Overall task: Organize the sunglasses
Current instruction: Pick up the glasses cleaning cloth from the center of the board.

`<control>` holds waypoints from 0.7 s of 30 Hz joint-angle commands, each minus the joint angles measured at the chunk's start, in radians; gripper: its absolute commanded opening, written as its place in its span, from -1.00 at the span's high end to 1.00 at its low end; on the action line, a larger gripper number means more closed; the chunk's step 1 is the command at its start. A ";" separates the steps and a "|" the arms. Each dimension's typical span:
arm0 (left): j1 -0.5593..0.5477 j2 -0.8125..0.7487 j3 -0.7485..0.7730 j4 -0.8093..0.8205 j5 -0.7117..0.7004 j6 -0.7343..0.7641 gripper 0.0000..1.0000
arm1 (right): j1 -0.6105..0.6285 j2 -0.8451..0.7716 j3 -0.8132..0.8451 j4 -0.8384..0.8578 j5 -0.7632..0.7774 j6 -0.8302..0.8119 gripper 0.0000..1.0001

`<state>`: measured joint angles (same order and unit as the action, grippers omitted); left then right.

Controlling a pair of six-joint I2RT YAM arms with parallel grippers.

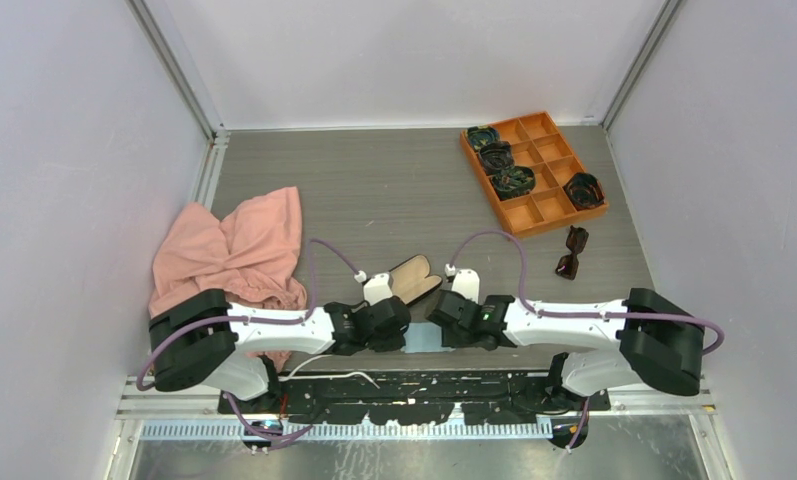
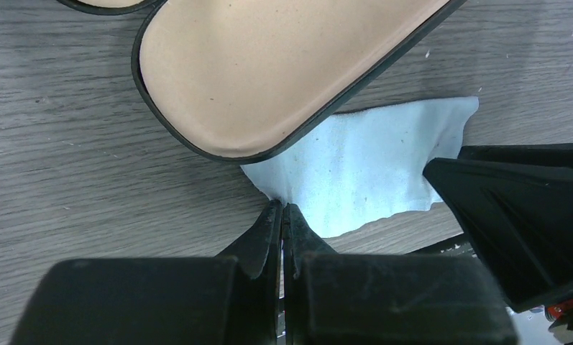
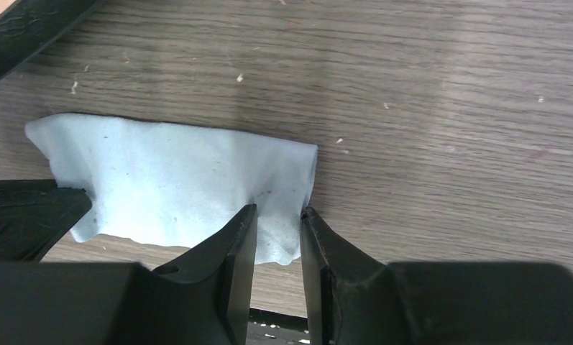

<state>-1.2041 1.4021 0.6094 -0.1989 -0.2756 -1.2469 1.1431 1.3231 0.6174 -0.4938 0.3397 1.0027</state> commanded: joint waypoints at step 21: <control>-0.014 -0.016 0.095 -0.003 0.004 0.065 0.99 | 0.036 -0.017 0.054 -0.084 0.022 0.004 0.99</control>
<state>-1.2064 1.4021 0.6392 -0.2024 -0.2611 -1.2201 1.1717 1.3449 0.6376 -0.4904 0.3351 1.0260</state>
